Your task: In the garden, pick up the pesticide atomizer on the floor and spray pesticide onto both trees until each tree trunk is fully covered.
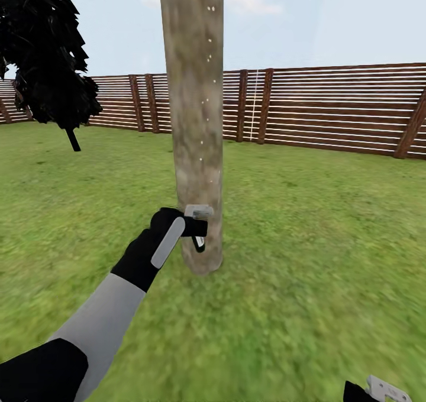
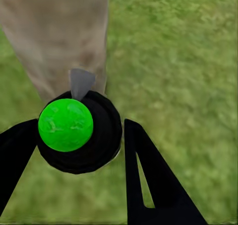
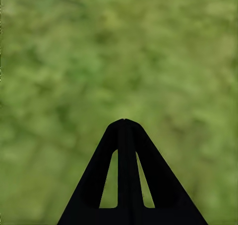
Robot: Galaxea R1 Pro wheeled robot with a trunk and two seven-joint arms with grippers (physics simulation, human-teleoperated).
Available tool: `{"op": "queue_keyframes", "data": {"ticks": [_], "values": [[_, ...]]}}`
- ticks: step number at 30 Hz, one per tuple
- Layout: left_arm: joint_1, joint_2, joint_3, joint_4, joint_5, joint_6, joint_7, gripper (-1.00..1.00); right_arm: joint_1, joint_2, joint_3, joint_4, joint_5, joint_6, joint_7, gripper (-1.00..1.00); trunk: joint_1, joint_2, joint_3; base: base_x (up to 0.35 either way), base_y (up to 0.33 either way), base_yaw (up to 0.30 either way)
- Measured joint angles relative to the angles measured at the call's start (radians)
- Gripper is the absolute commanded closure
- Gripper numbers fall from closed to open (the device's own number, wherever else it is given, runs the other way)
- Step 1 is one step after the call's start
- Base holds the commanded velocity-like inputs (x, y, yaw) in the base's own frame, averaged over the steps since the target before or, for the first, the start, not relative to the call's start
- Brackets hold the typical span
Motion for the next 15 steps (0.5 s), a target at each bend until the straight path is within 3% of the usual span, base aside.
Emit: {"op": "queue_keyframes", "data": {"ticks": [11, 15], "values": [[0.078, 0.024, -0.001, 0.009, -0.003, -0.001, 0.000, 1.00, 0.000, 0.014, 0.000, -0.001, 0.000, 0.000, 0.000, 1.00, 0.000, 0.000, 0.000, 0.000, 0.000, 0.000], [0.137, 0.044, -0.001, 0.011, -0.006, -0.038, -0.005, 1.00, 0.009, 0.013, 0.000, -0.002, 0.000, 0.000, 0.000, 1.00, 0.000, 0.000, 0.000, -0.001, 0.012, -0.031]]}}
